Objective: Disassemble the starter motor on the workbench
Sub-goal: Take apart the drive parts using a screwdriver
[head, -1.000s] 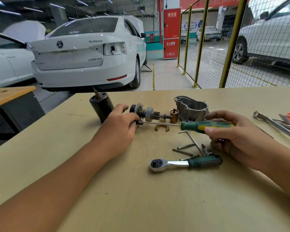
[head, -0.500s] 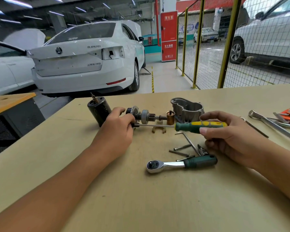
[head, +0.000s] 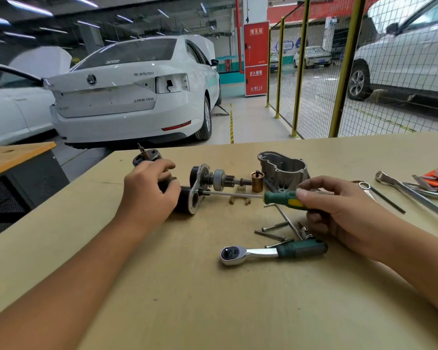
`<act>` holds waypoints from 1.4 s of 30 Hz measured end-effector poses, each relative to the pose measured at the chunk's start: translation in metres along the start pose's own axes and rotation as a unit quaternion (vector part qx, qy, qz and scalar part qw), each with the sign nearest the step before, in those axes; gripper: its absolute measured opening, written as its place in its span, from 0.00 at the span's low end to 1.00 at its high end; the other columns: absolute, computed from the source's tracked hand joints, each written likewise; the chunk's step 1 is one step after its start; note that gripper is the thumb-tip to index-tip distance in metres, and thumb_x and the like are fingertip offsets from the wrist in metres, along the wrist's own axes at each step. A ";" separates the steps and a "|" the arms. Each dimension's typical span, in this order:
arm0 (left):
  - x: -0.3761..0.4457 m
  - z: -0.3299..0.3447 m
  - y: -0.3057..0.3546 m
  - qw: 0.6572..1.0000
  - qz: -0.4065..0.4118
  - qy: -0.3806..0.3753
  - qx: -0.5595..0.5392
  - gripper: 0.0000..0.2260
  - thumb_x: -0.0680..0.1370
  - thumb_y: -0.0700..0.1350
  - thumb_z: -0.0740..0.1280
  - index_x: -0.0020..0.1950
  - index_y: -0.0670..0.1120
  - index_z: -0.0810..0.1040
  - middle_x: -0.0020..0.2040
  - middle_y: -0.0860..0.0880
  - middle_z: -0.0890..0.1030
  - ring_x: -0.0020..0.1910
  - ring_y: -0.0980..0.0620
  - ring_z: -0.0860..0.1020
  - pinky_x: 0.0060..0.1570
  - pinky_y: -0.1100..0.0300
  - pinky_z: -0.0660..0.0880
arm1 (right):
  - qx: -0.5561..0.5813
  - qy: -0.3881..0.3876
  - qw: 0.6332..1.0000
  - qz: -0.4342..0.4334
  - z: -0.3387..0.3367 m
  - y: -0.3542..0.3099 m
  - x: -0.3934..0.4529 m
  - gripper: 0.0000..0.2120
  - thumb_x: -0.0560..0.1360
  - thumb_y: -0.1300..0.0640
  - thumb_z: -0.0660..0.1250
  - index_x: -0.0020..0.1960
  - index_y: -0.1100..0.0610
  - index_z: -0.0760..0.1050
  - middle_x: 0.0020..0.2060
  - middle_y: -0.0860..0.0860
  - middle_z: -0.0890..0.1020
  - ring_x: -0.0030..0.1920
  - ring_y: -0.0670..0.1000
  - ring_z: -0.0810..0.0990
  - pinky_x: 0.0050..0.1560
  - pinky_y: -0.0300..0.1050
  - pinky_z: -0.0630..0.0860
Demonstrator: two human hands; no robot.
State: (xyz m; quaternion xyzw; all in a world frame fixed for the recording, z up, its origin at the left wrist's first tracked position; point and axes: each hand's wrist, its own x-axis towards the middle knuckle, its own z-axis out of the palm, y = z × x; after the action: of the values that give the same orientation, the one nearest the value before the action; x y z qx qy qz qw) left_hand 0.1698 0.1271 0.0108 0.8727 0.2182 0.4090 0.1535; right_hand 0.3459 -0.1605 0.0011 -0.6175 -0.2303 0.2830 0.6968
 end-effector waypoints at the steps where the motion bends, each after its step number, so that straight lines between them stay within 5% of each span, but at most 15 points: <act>1: 0.001 0.000 -0.003 1.000 -0.014 -0.003 0.002 0.12 0.75 0.39 0.72 0.58 0.46 0.84 0.53 0.47 0.81 0.48 0.55 0.82 0.52 0.73 0.71 | -0.012 0.003 1.000 0.008 0.001 -0.001 0.000 0.14 0.70 0.49 0.76 0.50 0.57 0.81 0.41 0.60 0.82 0.29 0.51 0.72 0.24 0.41 0.67; 5: 0.005 0.003 -0.011 0.996 -0.077 -0.037 0.003 0.02 0.77 0.46 0.72 0.47 0.51 0.85 0.45 0.53 0.84 0.42 0.60 0.82 0.45 0.68 0.74 | -0.032 0.000 0.999 0.002 0.001 -0.001 0.001 0.14 0.71 0.48 0.73 0.51 0.57 0.80 0.41 0.65 0.83 0.25 0.51 0.68 0.22 0.38 0.63; 9: 0.007 0.003 -0.016 0.992 -0.107 -0.070 -0.024 0.08 0.79 0.50 0.71 0.40 0.55 0.84 0.37 0.59 0.84 0.41 0.63 0.82 0.41 0.67 0.75 | 0.020 0.015 0.999 -0.023 -0.001 0.002 0.002 0.16 0.60 0.61 0.79 0.48 0.57 0.83 0.39 0.57 0.81 0.30 0.51 0.73 0.29 0.43 0.72; 12: 0.009 0.001 -0.017 0.992 -0.101 -0.070 -0.014 0.13 0.79 0.50 0.72 0.34 0.57 0.82 0.32 0.58 0.83 0.38 0.60 0.82 0.40 0.65 0.75 | 0.036 -0.010 0.999 -0.013 0.000 0.001 0.001 0.15 0.64 0.58 0.78 0.50 0.56 0.82 0.42 0.59 0.80 0.31 0.51 0.73 0.29 0.44 0.72; 16: 0.009 0.001 -0.019 0.993 -0.083 -0.079 -0.004 0.13 0.80 0.51 0.70 0.35 0.54 0.84 0.34 0.53 0.84 0.38 0.54 0.81 0.41 0.56 0.78 | -0.009 -0.015 1.000 0.022 0.000 -0.004 0.001 0.14 0.78 0.45 0.68 0.55 0.54 0.80 0.41 0.65 0.83 0.26 0.51 0.71 0.23 0.39 0.65; 22: 0.006 0.004 -0.020 0.992 -0.091 -0.078 -0.036 0.11 0.80 0.51 0.70 0.37 0.56 0.84 0.35 0.57 0.82 0.38 0.59 0.79 0.35 0.63 0.69 | 0.019 -0.007 1.000 -0.012 -0.007 0.001 0.002 0.21 0.62 0.64 0.79 0.54 0.54 0.82 0.52 0.60 0.80 0.31 0.51 0.74 0.32 0.44 0.76; 25: 0.007 0.005 -0.024 0.991 -0.098 -0.075 -0.051 0.11 0.79 0.52 0.71 0.37 0.57 0.85 0.34 0.60 0.82 0.39 0.62 0.79 0.37 0.64 0.70 | 0.036 -0.010 0.999 -0.001 -0.001 -0.002 0.001 0.16 0.68 0.54 0.77 0.54 0.54 0.82 0.46 0.59 0.81 0.31 0.50 0.73 0.30 0.44 0.73; 28: 0.007 0.004 -0.028 0.988 -0.111 -0.086 -0.072 0.09 0.79 0.53 0.72 0.38 0.57 0.86 0.36 0.62 0.83 0.40 0.61 0.80 0.39 0.63 0.71 | -0.017 -0.002 1.000 0.023 0.002 -0.005 0.000 0.13 0.76 0.44 0.69 0.52 0.53 0.80 0.43 0.63 0.84 0.26 0.51 0.71 0.24 0.40 0.66; 33: 0.004 0.002 -0.018 0.988 -0.119 -0.086 -0.054 0.08 0.78 0.54 0.72 0.39 0.58 0.85 0.39 0.60 0.84 0.43 0.57 0.82 0.43 0.61 0.75 | 0.002 0.000 1.000 -0.012 -0.005 -0.001 0.001 0.18 0.63 0.57 0.78 0.52 0.56 0.82 0.40 0.57 0.83 0.30 0.52 0.73 0.28 0.43 0.72; 37: -0.005 0.003 0.004 0.994 -0.039 -0.099 0.019 0.17 0.76 0.62 0.65 0.60 0.57 0.83 0.54 0.55 0.83 0.52 0.53 0.79 0.54 0.54 0.77 | 0.025 -0.001 1.000 -0.019 -0.003 0.003 0.004 0.20 0.59 0.60 0.79 0.51 0.57 0.83 0.37 0.54 0.81 0.31 0.51 0.72 0.29 0.42 0.72; 42: -0.010 0.011 0.013 0.986 0.084 -0.141 0.018 0.09 0.81 0.43 0.69 0.60 0.48 0.84 0.65 0.49 0.77 0.59 0.48 0.79 0.61 0.49 0.77 | -0.022 -0.003 1.000 0.009 0.002 0.000 0.003 0.12 0.77 0.45 0.68 0.51 0.53 0.81 0.42 0.64 0.84 0.25 0.52 0.69 0.22 0.37 0.64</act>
State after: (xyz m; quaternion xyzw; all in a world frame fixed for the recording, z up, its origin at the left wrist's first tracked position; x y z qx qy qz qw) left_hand 0.1764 0.1100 0.0035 0.9396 0.1272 0.2891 0.1320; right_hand 0.3461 -0.1570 0.0010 -0.6337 -0.2334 0.2858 0.6799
